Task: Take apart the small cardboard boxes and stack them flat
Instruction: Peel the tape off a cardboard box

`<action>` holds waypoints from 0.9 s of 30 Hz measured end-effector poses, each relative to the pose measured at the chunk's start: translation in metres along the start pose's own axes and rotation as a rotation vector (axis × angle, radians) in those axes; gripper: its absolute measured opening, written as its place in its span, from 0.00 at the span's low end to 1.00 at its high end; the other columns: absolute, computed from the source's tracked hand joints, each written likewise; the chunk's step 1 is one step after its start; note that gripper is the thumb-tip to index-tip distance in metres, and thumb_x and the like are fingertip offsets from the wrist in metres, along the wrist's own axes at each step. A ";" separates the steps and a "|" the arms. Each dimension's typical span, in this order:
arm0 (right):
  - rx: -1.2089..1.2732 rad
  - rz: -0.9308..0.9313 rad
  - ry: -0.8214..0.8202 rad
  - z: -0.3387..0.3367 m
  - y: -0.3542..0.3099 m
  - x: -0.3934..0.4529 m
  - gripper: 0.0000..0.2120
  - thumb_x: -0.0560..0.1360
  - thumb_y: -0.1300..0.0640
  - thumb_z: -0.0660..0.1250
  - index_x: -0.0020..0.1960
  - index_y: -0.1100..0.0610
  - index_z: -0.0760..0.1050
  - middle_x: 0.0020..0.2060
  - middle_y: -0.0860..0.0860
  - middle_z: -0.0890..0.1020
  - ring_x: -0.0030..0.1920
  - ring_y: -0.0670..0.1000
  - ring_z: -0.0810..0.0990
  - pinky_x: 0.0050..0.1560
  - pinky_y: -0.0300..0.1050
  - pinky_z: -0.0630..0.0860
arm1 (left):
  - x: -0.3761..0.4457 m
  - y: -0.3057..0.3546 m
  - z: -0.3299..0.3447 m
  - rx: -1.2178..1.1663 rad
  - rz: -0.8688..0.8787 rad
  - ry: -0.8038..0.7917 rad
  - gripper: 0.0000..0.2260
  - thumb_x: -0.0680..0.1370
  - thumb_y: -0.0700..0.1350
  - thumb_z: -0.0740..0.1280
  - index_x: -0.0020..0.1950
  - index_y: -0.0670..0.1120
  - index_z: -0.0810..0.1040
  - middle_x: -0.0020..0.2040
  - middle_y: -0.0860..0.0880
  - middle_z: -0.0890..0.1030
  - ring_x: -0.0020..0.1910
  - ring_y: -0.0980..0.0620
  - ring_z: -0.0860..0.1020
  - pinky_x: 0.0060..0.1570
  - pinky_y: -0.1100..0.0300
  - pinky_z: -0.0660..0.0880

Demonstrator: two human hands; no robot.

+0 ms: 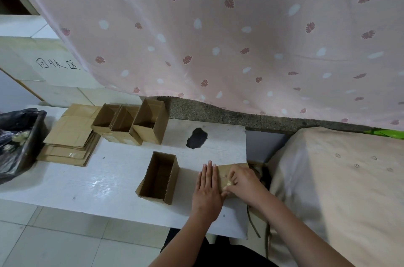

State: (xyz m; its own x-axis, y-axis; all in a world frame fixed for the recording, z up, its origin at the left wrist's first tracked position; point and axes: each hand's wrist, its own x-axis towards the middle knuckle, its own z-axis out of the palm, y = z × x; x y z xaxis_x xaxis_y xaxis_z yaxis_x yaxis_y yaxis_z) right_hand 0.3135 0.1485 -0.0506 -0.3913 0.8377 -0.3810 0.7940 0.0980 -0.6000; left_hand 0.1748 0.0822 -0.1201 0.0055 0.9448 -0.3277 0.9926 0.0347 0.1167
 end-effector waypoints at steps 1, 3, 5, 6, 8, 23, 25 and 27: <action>-0.003 0.007 0.004 -0.002 0.000 -0.001 0.14 0.69 0.56 0.77 0.46 0.52 0.72 0.46 0.47 0.77 0.45 0.47 0.78 0.43 0.40 0.77 | -0.001 0.000 0.000 -0.001 0.004 0.002 0.39 0.76 0.66 0.31 0.77 0.39 0.29 0.77 0.41 0.27 0.76 0.43 0.27 0.77 0.48 0.32; -0.015 0.007 0.009 -0.003 0.001 -0.002 0.12 0.70 0.59 0.74 0.46 0.53 0.71 0.43 0.46 0.77 0.44 0.47 0.77 0.41 0.40 0.76 | -0.002 0.001 0.000 0.002 0.007 -0.005 0.40 0.75 0.67 0.30 0.77 0.40 0.28 0.76 0.41 0.26 0.76 0.43 0.27 0.77 0.48 0.33; -0.029 0.000 -0.011 -0.001 0.002 -0.003 0.13 0.72 0.60 0.73 0.52 0.52 0.72 0.46 0.44 0.76 0.47 0.47 0.76 0.39 0.35 0.73 | -0.003 0.002 0.001 -0.003 -0.002 -0.010 0.40 0.76 0.68 0.31 0.76 0.40 0.27 0.76 0.42 0.26 0.76 0.43 0.27 0.77 0.48 0.34; -0.032 0.003 -0.029 0.002 0.002 -0.003 0.17 0.72 0.59 0.74 0.58 0.51 0.74 0.49 0.45 0.76 0.50 0.46 0.74 0.42 0.33 0.71 | -0.003 0.002 0.000 -0.009 -0.004 -0.009 0.40 0.76 0.68 0.31 0.77 0.40 0.27 0.77 0.42 0.26 0.76 0.43 0.27 0.77 0.48 0.33; -0.058 0.035 -0.052 0.007 0.003 -0.002 0.22 0.71 0.57 0.77 0.64 0.53 0.77 0.57 0.49 0.76 0.53 0.46 0.73 0.49 0.33 0.68 | -0.006 0.002 -0.001 -0.023 -0.003 -0.005 0.41 0.75 0.69 0.30 0.77 0.41 0.28 0.77 0.43 0.27 0.76 0.44 0.28 0.76 0.49 0.31; 0.060 0.028 0.036 -0.005 0.003 -0.016 0.09 0.71 0.50 0.76 0.43 0.46 0.75 0.46 0.44 0.80 0.46 0.42 0.79 0.40 0.31 0.73 | -0.013 -0.001 0.005 -0.041 -0.002 0.015 0.42 0.74 0.69 0.30 0.77 0.40 0.28 0.77 0.42 0.27 0.76 0.43 0.27 0.75 0.49 0.29; 0.074 0.032 0.069 -0.008 0.001 -0.019 0.13 0.67 0.47 0.78 0.41 0.47 0.74 0.43 0.43 0.80 0.43 0.42 0.78 0.37 0.32 0.70 | -0.012 0.000 0.006 -0.032 -0.002 0.020 0.41 0.75 0.69 0.31 0.76 0.40 0.28 0.77 0.42 0.27 0.76 0.43 0.28 0.74 0.48 0.29; 0.117 0.044 0.099 -0.009 0.001 -0.021 0.17 0.66 0.48 0.79 0.43 0.48 0.71 0.43 0.45 0.80 0.43 0.44 0.78 0.38 0.36 0.70 | -0.011 0.001 0.006 -0.028 -0.011 0.027 0.41 0.76 0.68 0.32 0.76 0.40 0.28 0.77 0.41 0.28 0.76 0.42 0.28 0.74 0.47 0.29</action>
State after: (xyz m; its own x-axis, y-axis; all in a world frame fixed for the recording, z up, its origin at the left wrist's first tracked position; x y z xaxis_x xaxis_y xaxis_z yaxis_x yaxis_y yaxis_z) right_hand 0.3266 0.1359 -0.0362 -0.3049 0.8893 -0.3408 0.7473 0.0015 -0.6645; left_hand 0.1764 0.0695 -0.1219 -0.0094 0.9528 -0.3034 0.9887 0.0542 0.1396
